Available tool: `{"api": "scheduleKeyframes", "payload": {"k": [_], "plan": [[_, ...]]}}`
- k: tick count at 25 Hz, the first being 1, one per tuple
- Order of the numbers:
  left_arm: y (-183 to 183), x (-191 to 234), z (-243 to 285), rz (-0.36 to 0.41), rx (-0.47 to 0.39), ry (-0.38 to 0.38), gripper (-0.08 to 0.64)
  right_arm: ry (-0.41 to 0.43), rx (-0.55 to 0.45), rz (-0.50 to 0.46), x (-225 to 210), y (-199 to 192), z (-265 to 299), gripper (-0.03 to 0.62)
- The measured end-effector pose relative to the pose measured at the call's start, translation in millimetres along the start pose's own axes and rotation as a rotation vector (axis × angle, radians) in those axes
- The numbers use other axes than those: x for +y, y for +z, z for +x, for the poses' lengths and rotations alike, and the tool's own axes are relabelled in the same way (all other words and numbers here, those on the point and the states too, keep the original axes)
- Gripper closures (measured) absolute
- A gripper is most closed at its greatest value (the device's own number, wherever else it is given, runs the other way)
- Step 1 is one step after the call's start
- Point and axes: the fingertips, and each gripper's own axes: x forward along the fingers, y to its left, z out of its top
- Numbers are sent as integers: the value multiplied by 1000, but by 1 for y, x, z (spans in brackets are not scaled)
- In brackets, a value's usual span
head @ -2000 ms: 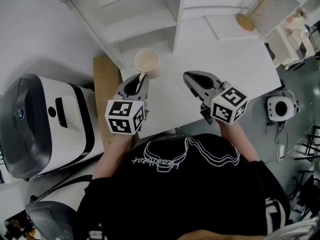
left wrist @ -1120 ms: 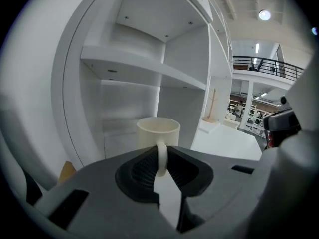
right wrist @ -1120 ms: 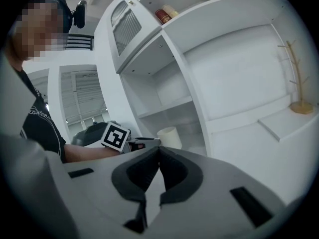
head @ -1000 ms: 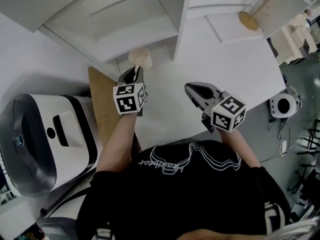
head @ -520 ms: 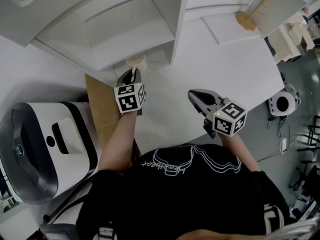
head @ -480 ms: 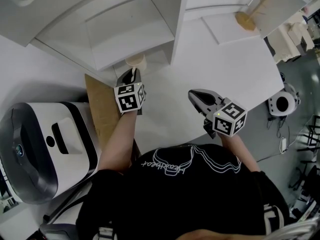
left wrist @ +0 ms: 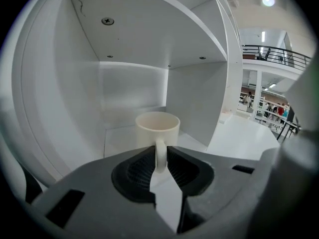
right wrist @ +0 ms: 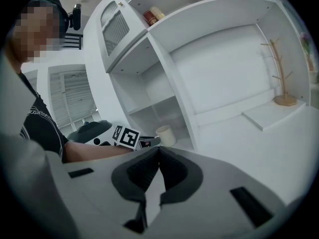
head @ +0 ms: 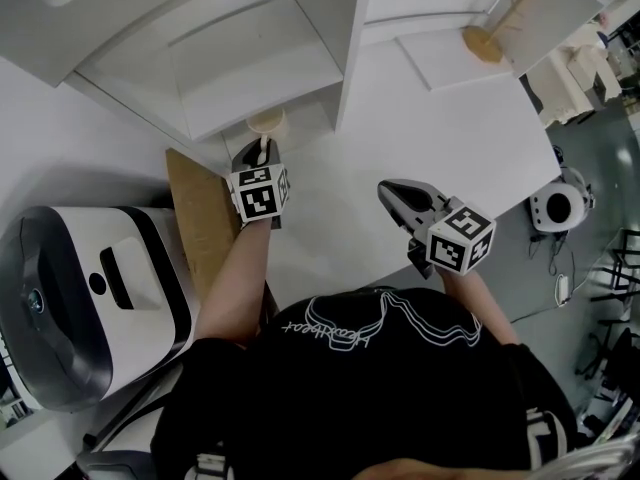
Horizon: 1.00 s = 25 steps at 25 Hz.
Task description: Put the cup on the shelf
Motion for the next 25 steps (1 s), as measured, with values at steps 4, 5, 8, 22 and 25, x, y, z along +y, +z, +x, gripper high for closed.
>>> {"api": "scheduleKeyframes", "payload": {"k": [4,5,8,22,25], "plan": [[3,-6,-8,-28,-15,-36,431,1,-4,-22,5,5,-3,586],[4,-8,-11,-30,-20,-46,417,4,-7,-26,7,7,-4,586],[12,-12,-26,-33,-45,-66,396,26,-12,-50,17,13,-3,586],[70,-104,-185,-26,-195,-488,410,189,-113,-163,83,63,-12,586],[81,-118,-210,-52,-234,-569,484,225,-136,-162,92,68,-10,586]]}}
